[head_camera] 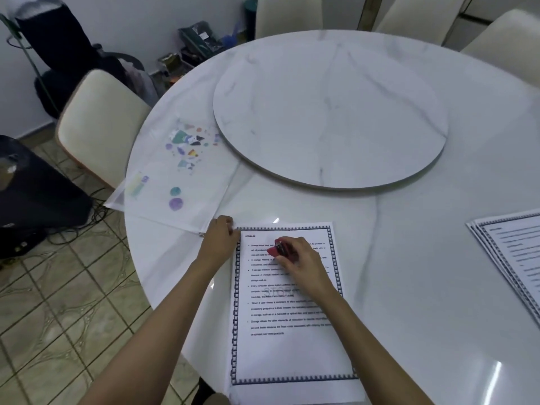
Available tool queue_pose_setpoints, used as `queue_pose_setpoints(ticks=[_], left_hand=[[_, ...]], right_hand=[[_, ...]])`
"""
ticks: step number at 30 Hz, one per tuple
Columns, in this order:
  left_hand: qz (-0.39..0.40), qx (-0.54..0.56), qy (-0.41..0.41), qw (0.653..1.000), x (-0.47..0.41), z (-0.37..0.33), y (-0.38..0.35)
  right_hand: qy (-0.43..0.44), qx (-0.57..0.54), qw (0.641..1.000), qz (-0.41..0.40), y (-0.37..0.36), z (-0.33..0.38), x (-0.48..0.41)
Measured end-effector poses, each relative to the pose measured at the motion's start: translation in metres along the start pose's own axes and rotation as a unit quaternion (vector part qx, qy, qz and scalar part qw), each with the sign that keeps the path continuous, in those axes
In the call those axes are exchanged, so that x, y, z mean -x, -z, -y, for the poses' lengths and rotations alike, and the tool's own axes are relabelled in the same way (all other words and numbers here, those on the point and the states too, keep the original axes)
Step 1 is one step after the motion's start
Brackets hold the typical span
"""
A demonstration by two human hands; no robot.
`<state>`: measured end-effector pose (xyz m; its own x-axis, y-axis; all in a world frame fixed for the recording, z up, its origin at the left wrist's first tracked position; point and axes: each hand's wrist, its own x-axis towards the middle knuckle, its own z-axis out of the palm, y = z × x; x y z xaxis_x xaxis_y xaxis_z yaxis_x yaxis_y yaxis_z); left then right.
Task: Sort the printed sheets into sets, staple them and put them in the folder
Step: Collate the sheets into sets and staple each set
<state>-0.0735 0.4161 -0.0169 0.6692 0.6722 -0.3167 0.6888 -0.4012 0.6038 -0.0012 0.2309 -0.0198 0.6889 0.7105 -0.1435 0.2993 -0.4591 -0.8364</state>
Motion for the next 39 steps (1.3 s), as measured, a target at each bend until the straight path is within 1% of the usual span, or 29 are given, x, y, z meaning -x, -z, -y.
queue_pose_setpoints(ticks=[3, 7, 12, 18, 20, 23, 26, 30, 34, 39], left_hand=[[0.009, -0.02, -0.001, 1.0, 0.001, -0.004, 0.001], [0.01, -0.046, -0.029, 0.998, -0.001, -0.004, 0.002], [0.009, -0.024, -0.045, 0.999, -0.004, -0.004, 0.006], [0.011, 0.06, -0.028, 0.998, -0.003, -0.005, 0.007], [0.015, 0.117, 0.003, 0.993, -0.003, -0.003, 0.009], [0.03, 0.229, 0.058, 0.971, -0.003, 0.002, 0.011], [0.056, 0.289, 0.082, 0.952, -0.002, 0.003, 0.011], [0.052, 0.289, 0.082, 0.953, 0.0, 0.003, 0.009], [0.003, 0.271, 0.08, 0.959, 0.007, 0.002, 0.004], [-0.018, 0.276, 0.052, 0.96, 0.012, 0.0, 0.002]], right_hand=[[0.001, 0.001, 1.0, 0.001, 0.0, 0.0, -0.001], [0.004, 0.001, 1.0, 0.0, -0.001, -0.001, -0.002], [0.001, -0.01, 1.0, 0.004, -0.001, -0.002, 0.0], [-0.003, -0.014, 1.0, 0.001, -0.002, -0.001, 0.0], [-0.001, -0.015, 1.0, 0.0, -0.003, -0.001, 0.001], [0.001, -0.015, 1.0, -0.003, -0.004, -0.001, 0.001], [-0.002, -0.014, 1.0, -0.004, -0.006, -0.002, 0.001], [-0.003, -0.007, 1.0, -0.001, -0.007, -0.004, 0.001], [-0.009, -0.008, 1.0, 0.016, -0.004, -0.002, -0.001], [-0.044, -0.102, 0.993, 0.042, 0.002, 0.003, -0.001]])
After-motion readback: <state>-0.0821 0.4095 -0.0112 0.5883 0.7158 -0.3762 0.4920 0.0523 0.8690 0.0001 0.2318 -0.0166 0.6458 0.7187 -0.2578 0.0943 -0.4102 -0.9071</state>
